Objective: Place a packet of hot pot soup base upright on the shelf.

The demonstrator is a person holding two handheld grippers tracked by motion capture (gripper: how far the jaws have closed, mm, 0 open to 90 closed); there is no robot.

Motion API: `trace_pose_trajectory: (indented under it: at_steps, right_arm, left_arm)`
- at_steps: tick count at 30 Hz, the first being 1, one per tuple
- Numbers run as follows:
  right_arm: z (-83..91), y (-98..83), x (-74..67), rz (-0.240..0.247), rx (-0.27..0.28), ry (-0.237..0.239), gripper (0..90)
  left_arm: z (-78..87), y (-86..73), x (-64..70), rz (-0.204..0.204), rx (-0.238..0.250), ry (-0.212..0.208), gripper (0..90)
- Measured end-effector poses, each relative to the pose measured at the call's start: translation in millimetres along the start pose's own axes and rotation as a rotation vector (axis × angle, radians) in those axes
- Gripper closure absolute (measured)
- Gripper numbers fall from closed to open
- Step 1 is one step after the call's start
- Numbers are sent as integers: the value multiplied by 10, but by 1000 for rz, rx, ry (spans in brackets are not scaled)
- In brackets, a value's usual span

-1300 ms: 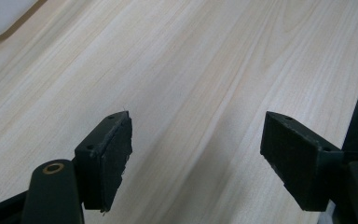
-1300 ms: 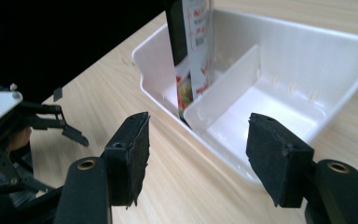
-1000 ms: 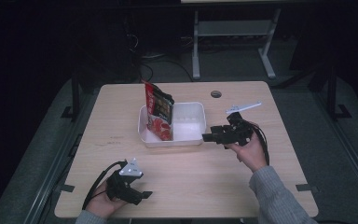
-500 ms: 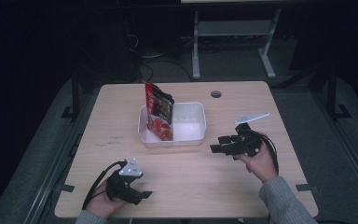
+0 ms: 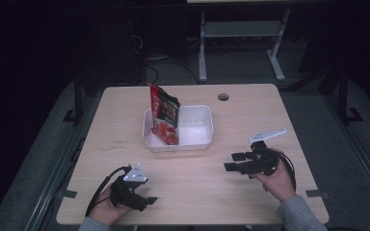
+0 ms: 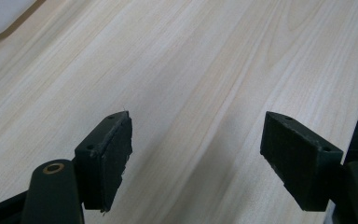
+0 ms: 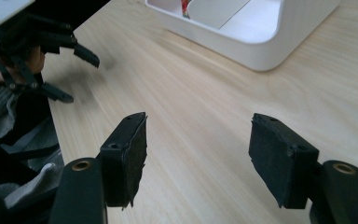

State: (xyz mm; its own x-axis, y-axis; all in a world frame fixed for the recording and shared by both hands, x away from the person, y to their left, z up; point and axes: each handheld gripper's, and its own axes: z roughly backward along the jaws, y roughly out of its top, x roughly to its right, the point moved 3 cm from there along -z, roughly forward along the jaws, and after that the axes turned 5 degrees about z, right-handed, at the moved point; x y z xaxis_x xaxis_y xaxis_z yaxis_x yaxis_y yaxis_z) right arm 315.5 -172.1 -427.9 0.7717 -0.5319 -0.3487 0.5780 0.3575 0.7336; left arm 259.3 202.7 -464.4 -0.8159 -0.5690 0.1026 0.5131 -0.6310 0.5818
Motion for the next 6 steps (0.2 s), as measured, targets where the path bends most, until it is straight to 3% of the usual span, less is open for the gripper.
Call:
trace_pose_trajectory:
  at_steps: [6]
  right_arm:
    - [-10,-177,-79,7,-18,12,360]
  left_arm:
    - [-3,-4,-1,-3,3,7,245]
